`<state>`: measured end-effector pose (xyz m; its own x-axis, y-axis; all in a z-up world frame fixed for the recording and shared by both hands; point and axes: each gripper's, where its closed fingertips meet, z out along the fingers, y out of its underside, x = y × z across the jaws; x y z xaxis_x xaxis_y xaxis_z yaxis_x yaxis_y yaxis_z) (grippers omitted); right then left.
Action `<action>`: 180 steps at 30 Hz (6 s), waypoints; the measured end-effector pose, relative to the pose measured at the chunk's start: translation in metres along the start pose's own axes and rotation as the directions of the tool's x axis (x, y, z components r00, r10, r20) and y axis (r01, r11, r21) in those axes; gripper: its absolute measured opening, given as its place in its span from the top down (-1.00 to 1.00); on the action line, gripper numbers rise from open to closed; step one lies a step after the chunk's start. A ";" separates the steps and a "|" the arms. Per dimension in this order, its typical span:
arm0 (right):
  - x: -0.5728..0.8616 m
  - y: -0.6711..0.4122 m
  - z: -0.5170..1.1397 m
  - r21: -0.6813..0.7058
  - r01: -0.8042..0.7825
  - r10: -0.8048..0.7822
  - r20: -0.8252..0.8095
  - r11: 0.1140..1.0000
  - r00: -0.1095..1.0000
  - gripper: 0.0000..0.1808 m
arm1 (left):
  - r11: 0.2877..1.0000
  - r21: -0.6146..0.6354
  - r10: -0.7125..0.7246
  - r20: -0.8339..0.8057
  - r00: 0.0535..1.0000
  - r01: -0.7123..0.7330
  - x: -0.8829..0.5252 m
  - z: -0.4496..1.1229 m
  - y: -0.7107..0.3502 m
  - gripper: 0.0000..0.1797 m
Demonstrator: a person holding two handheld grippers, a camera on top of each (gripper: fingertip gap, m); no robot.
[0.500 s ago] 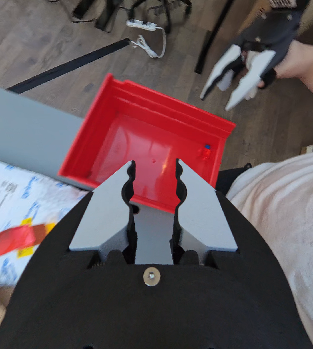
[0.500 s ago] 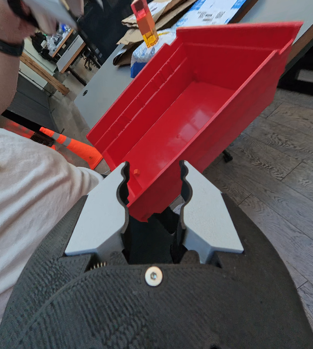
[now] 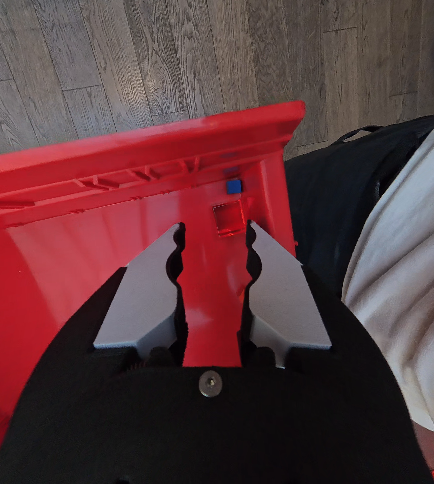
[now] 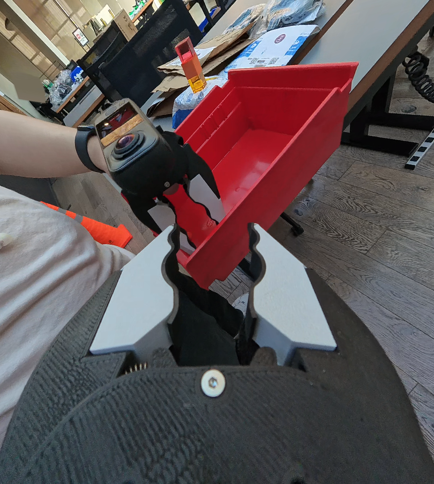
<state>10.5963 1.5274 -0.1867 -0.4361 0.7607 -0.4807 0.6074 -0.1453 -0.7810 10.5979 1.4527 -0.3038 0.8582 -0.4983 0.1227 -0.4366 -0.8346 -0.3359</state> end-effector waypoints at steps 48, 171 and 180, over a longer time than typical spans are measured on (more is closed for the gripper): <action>0.003 -0.025 0.030 -0.008 0.052 -0.051 0.071 0.999 0.996 0.44 | 0.590 0.462 -0.795 0.188 0.576 0.663 -0.119 -0.310 0.173 0.72; 0.415 -0.073 -0.154 -0.024 0.205 -0.201 -0.348 0.978 0.916 0.38 | 0.216 0.828 -0.948 0.305 -0.092 0.518 -0.062 -0.328 0.054 0.78; 0.518 0.000 -0.326 -0.074 -0.017 -0.017 -0.432 0.997 0.902 0.46 | 0.409 0.790 -0.911 0.323 0.257 0.457 -0.204 -0.299 -0.228 0.75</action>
<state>10.5870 2.1282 -0.3060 -0.1164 0.9617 -0.2480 0.6625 -0.1109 -0.7408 10.4419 1.6748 0.0272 0.7051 0.7082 0.0359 0.4268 -0.3834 -0.8191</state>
